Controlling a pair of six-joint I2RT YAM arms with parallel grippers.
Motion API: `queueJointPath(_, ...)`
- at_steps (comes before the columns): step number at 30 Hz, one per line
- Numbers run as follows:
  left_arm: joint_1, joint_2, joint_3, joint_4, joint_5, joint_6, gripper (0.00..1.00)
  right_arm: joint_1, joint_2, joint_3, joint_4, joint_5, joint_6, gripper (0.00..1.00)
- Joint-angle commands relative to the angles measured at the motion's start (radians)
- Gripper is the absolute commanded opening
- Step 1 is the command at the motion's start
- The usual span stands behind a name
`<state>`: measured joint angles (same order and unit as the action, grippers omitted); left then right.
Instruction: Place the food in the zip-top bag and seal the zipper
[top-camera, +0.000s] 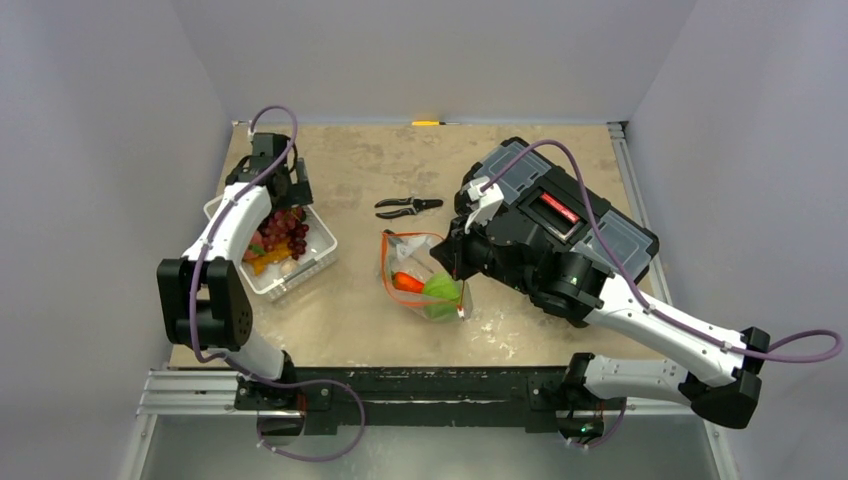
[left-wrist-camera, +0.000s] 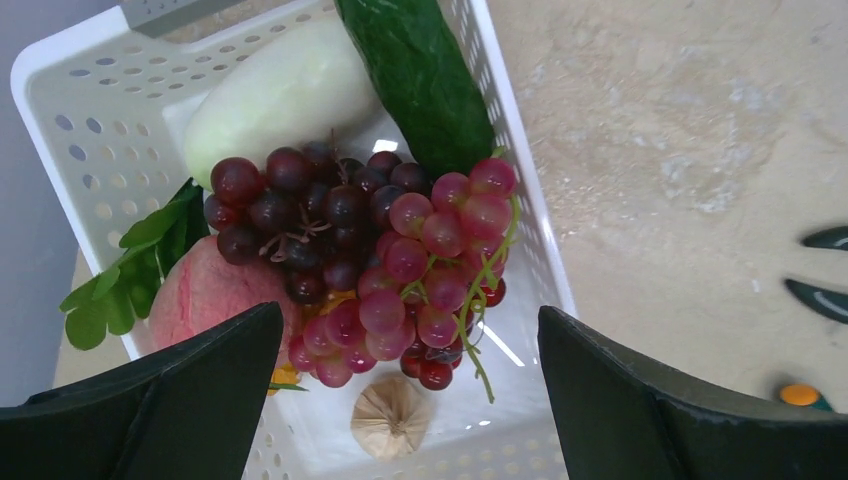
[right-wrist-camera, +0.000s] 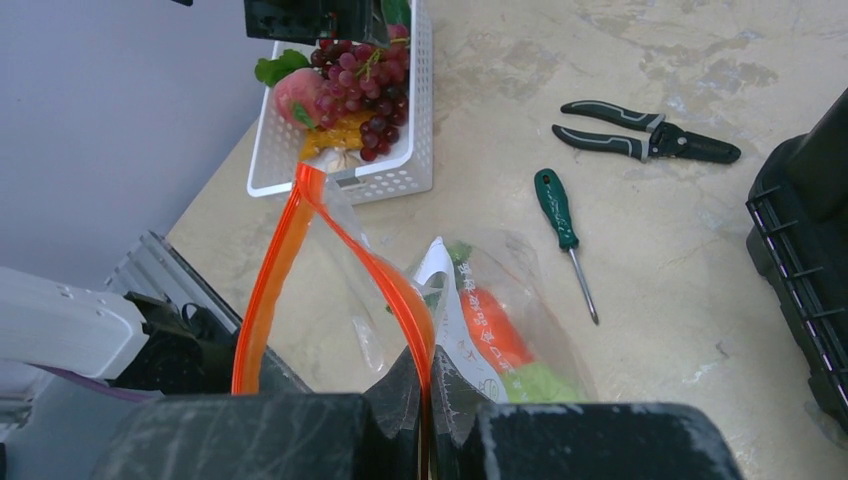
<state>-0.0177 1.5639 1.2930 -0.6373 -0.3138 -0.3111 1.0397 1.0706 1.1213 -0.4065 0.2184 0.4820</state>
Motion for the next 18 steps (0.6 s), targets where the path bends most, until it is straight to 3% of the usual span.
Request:
queueJointPath(1, 0.018, -0.035, -0.015, 0.087, -0.018, 0.12, 0.97, -0.002, -0.021, 0.018, 0.005, 0.017, 0.007, 0.0)
queueJointPath(7, 0.018, 0.004, -0.016, 0.063, -0.02, 0.11, 0.75, -0.001, -0.015, 0.011, 0.029, 0.016, 0.011, 0.0)
queueJointPath(10, 0.018, 0.018, -0.007, 0.051, -0.013, 0.106, 0.7, -0.001, 0.005, 0.018, 0.03, 0.006, 0.014, 0.0)
queueJointPath(12, 0.018, 0.039, 0.004, 0.03, 0.011, 0.102, 0.72, -0.001, 0.006, 0.006, 0.041, -0.001, 0.021, 0.0)
queueJointPath(15, 0.018, 0.079, 0.024, 0.006, 0.016, 0.094, 0.84, -0.003, 0.011, 0.001, 0.044, -0.012, 0.033, 0.0)
queueJointPath(18, 0.05, 0.133, 0.039, -0.013, 0.012, 0.074, 0.85, -0.001, 0.017, 0.006, 0.046, -0.02, 0.035, 0.0)
